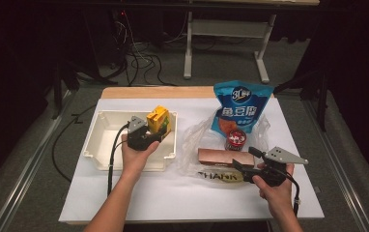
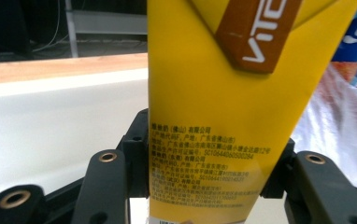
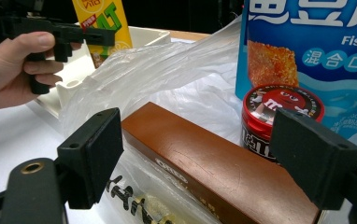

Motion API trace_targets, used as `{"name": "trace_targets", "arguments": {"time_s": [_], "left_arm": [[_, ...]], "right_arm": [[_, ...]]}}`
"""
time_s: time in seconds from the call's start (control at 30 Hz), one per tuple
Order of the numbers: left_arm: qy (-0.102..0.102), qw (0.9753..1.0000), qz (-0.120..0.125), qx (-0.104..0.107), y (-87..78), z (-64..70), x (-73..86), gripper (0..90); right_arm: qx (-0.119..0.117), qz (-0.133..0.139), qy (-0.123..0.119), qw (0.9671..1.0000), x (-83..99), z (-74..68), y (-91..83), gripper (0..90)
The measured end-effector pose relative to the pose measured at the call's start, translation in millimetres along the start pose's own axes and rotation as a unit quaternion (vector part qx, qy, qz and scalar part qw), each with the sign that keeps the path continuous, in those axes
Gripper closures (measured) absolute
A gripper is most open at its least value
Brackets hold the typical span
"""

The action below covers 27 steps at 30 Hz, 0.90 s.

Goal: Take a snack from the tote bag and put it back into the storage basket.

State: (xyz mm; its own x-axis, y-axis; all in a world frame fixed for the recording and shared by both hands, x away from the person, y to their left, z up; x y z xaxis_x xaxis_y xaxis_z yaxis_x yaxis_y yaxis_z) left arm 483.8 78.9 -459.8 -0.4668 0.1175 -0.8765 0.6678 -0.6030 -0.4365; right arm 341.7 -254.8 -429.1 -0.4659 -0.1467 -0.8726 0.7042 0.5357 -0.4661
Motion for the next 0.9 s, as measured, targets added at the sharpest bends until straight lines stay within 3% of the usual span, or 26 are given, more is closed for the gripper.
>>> {"name": "trace_targets", "arguments": {"time_s": [0.13, 0.3, 0.6, 0.83, 0.9], "left_arm": [[-0.007, 0.9999, -0.010, -0.013, 6.6, -3.7, 2.2, 50.7], [-0.032, 0.9990, -0.021, -0.023, 16.2, -9.3, 6.5, 50.8], [-0.038, 0.9970, -0.046, -0.050, 28.6, -14.6, 14.2, 50.7], [-0.017, 0.9955, -0.067, -0.065, 35.1, -13.4, 20.2, 50.7], [-0.002, 0.9945, -0.070, -0.078, 35.3, -11.6, 20.8, 50.7]], "right_arm": [[-0.001, -0.001, 0.003, 1.0000, 0.5, 0.0, 0.3, 18.3], [-0.002, -0.001, 0.001, 1.0000, 0.8, 0.2, 0.8, 18.6], [-0.002, -0.003, 0.001, 1.0000, 2.1, -0.3, 2.1, 19.0], [-0.003, -0.007, 0.001, 1.0000, 4.2, -1.0, 4.5, 19.1], [-0.002, -0.008, 0.000, 1.0000, 4.4, -1.4, 4.6, 19.5]]}}
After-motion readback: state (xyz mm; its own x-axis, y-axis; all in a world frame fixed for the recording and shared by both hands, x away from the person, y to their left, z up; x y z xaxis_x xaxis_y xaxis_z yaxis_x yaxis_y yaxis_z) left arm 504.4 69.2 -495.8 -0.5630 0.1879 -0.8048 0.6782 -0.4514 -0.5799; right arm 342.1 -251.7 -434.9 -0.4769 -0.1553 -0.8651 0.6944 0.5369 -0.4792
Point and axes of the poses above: each handheld gripper's, and its own axes: y roughly forward along the jaws, x roughly out of its underside, z roughly to its right, the point moved 5 cm from there along y, roughly forward along the jaws, and after that the axes turned 5 degrees about -z, right-handed, at the moved point
